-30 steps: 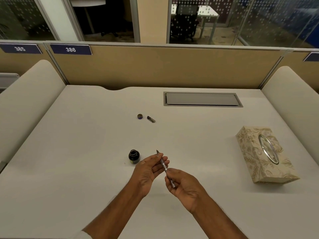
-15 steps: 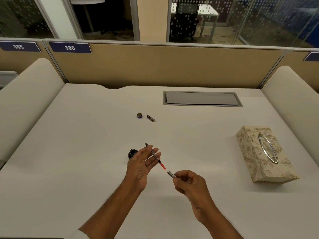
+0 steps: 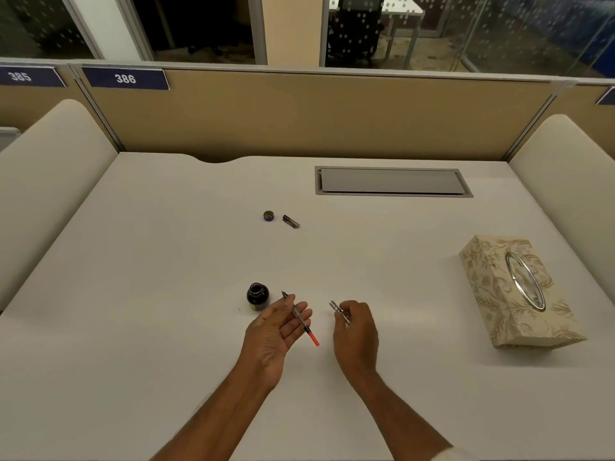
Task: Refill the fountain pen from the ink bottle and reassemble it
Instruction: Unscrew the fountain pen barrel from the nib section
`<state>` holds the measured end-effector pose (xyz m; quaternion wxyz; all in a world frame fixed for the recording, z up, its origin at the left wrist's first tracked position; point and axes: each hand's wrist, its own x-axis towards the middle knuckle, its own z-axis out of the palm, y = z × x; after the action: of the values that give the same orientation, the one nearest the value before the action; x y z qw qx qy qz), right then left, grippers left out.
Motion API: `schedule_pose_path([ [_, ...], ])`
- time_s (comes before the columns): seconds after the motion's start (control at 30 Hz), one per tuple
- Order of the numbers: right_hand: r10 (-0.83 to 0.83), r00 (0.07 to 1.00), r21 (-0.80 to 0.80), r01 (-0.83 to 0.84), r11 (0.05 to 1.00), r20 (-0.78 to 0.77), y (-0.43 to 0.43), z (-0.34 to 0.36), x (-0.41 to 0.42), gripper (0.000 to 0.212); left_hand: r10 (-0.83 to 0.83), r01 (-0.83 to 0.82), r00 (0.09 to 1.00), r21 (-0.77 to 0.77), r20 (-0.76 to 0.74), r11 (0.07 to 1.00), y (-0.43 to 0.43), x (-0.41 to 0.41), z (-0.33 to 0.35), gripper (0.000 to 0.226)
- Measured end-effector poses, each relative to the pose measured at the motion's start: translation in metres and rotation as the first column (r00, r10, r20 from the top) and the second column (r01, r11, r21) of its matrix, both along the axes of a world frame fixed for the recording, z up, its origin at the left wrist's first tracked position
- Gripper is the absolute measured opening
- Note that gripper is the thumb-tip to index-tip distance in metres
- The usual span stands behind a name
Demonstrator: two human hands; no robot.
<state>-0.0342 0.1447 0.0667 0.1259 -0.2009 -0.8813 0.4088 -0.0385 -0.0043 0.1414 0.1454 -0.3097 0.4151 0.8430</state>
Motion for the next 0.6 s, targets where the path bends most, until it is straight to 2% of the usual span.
schedule_pose_path([
  [0.27, 0.001, 1.000, 0.211, -0.003, 0.977, 0.008, -0.004, -0.026, -0.017, 0.007, -0.011, 0.011, 1.000, 0.019, 0.014, 1.000, -0.008, 0.008, -0.007, 0.028],
  [0.6, 0.005, 1.000, 0.192, -0.009, 0.981, 0.025, -0.001, -0.039, -0.018, 0.010, -0.040, 0.040, 0.999, 0.019, 0.006, 0.999, -0.014, 0.011, -0.008, 0.029],
])
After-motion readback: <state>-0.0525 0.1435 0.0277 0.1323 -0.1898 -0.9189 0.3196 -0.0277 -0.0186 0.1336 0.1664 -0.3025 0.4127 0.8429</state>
